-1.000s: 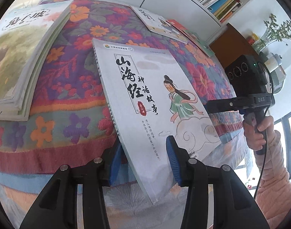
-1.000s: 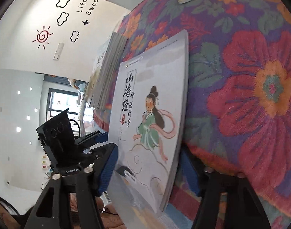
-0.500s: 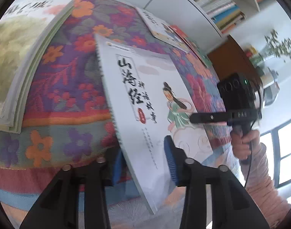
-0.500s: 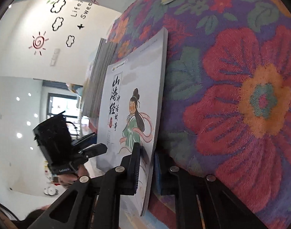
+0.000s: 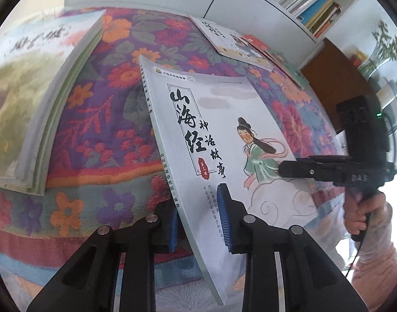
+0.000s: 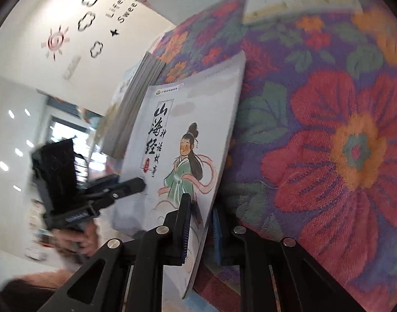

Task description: Organize books

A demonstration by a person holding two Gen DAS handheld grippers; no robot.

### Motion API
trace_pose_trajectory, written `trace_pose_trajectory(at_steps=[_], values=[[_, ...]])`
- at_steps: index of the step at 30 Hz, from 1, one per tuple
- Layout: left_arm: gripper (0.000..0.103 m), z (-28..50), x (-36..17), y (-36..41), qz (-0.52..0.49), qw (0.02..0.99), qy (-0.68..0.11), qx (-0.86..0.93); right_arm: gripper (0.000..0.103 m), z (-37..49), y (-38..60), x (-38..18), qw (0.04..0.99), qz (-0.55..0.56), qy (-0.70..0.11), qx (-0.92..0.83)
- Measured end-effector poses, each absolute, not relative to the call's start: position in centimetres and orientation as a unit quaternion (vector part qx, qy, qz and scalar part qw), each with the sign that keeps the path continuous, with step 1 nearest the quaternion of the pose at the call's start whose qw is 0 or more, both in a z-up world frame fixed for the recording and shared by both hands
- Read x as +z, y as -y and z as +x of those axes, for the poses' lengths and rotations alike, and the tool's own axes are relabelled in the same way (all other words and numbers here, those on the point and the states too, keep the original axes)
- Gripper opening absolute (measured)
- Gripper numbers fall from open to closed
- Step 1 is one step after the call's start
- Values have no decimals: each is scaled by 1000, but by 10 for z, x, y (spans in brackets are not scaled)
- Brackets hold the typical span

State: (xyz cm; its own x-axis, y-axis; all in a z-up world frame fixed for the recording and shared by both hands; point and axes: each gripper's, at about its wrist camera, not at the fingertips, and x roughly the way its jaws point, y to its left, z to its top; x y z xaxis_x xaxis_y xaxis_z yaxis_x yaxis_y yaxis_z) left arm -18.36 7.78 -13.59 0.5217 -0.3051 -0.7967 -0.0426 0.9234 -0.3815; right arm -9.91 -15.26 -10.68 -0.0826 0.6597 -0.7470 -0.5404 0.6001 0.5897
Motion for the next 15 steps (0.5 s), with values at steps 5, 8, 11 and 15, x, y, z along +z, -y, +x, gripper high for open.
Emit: trace_pose_trajectory(at_steps=[5,8,11,15], values=[[29,-183,-131,-73,-155,845,-507,-73,17,-110,146,-91,682,34,-578,447],[29,-186,-129,-75,-161,842,-509,-78,16,-118,143,-77,694,21,-555,458],[29,-192,-125,-73,-151,845,-507,-76,16,-130,140,-66,702,7,-538,467],[29,-201,-118,-73,-149,850,-499,-76,16,-147,133,-53,716,-28,-507,479]])
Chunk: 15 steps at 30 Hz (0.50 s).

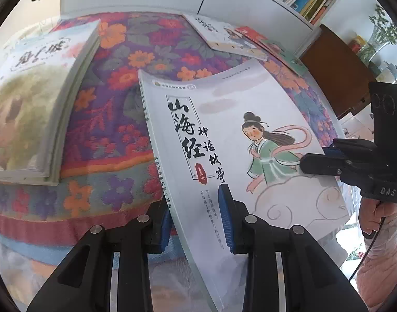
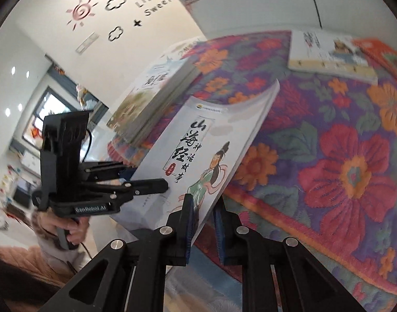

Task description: Organize books

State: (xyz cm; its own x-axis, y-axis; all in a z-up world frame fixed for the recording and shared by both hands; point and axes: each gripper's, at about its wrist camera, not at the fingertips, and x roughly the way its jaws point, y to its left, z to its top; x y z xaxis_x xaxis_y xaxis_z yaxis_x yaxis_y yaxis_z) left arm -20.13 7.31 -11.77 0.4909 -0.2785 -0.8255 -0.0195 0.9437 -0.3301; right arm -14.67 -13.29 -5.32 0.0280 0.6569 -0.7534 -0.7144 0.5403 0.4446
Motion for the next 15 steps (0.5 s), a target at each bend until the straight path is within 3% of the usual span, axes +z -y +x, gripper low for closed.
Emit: trace_pose_trajectory(at_steps=[15], values=[[29,-216,-76,-100,-150,871,-460,-88,16,-169,127,-19,733,-22,-453,507]])
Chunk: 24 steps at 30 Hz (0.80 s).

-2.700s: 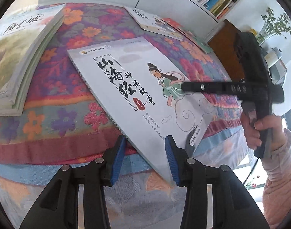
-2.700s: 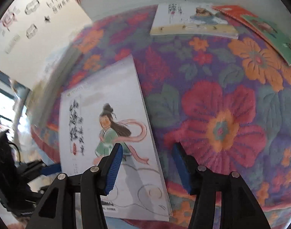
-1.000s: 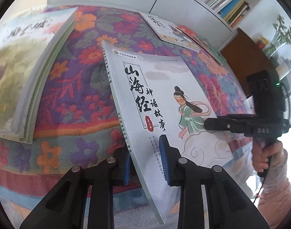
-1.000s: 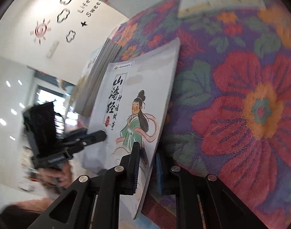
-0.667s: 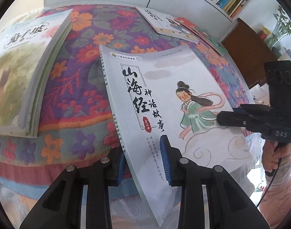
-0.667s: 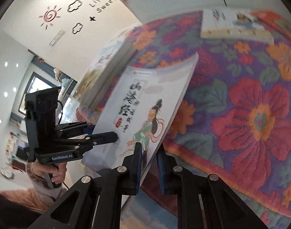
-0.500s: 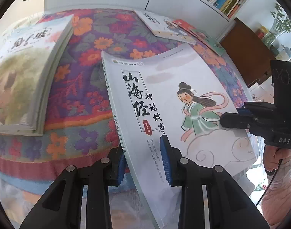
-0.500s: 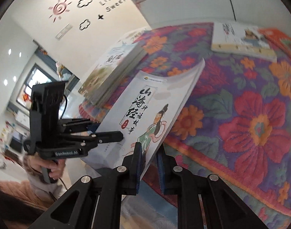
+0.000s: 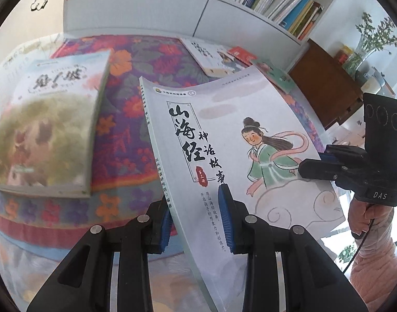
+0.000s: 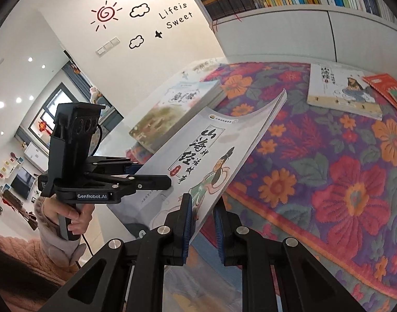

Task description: Organize books

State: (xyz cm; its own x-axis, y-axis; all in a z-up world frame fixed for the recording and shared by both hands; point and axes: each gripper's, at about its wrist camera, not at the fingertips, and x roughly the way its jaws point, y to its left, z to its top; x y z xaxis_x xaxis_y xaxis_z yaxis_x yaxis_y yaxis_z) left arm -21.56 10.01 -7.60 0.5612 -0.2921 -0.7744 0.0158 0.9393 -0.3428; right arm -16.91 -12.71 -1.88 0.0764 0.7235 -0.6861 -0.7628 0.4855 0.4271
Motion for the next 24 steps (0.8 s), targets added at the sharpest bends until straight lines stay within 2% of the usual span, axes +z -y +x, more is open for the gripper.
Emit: trace_pose_trajectory(at_steps=[14,24], values=[[29,-191,-24,-193,-143,894,-420,-63,16,-124,38,6,723,12,-434,537],[29,-181,-40,-268,-159,892,-422,-38,16,-102,-53,-7,712,3,-444,544]])
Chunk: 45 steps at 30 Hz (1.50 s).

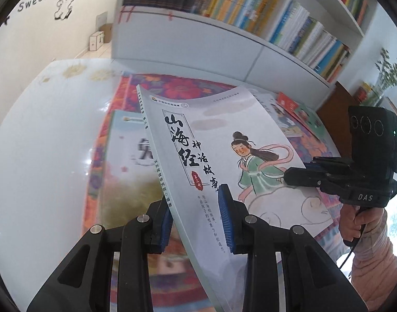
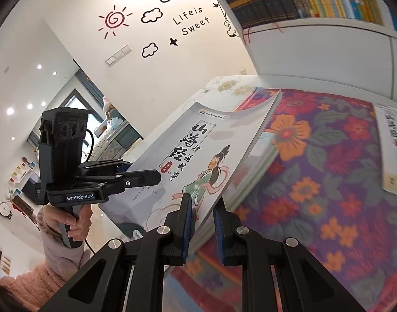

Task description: Organize books

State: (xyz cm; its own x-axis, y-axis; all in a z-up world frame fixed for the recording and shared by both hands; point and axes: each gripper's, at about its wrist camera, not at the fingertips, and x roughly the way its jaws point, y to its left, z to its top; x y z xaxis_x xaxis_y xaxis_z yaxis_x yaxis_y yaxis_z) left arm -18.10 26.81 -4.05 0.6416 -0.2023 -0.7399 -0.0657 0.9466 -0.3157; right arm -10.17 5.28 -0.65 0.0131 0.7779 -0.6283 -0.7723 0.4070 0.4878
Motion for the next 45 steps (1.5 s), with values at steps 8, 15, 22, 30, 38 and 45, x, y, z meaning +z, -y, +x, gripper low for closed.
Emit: trace_pose_trajectory(at_steps=[8,15,22,30,38,45], values=[[29,-167,-76,-299,-183,879,-441,-18,16,-94,-98,-47,711,0,-474,518],[31,-169,-88,-313,-198,875,-442,-11,16,-98,-104,-62,716,13,-491,496],[32,-168,-86,-313,-172,880,-443,19,16,-105,-104,-62,722,15,-488,490],[34,-164,-85,-312,-162,881,-442,44,18,-118,-105,-59,748,0,-471,467],[36,-165,-82,-308,-129,880,-449,83,19,-119,-107,-60,747,3,-474,466],[38,-165,-83,-308,-122,880,-449,93,20,-120,-110,-60,749,-4,-472,465]])
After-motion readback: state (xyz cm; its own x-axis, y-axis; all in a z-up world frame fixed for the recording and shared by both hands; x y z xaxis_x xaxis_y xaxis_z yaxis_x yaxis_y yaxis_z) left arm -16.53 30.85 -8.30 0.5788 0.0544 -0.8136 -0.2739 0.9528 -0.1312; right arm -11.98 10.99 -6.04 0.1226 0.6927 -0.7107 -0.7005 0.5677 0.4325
